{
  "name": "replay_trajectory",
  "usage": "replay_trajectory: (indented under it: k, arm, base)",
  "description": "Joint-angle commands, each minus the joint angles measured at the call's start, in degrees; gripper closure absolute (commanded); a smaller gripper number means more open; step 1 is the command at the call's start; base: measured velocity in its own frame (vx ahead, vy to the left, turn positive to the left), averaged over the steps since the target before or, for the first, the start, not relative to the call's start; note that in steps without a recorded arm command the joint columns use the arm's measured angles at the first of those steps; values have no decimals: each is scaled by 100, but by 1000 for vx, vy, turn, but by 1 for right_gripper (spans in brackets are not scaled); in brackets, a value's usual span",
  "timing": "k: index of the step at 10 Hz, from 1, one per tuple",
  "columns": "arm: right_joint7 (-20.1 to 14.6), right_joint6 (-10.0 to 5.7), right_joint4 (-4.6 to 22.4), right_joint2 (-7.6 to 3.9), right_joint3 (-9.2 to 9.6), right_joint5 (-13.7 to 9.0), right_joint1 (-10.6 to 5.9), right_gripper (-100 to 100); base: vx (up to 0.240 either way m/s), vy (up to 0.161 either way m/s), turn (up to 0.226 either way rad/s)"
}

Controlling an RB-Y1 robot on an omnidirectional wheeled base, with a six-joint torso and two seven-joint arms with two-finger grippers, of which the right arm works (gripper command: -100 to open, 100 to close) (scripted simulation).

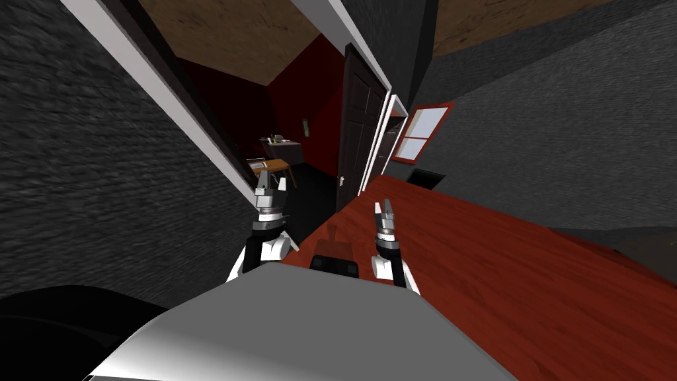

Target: Push the door open

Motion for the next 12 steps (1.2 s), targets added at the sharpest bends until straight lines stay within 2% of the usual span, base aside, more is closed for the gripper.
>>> replay_trajectory:
  k: [1,5,11,12]
  arm:
    - [-27,-3,195,-16,166,-1,-106,-100]
    - [-112,-91,753,-75,589,-15,-347,-100]
    - [-203,-187,1354,-125,1044,-32,-606,-100]
    - [-230,-215,1531,-138,1178,-36,-682,-100]
  base:
    - [183,-39,-23]
    - [179,-43,-22]
    - [124,-28,-16]
    - [152,-38,-30]
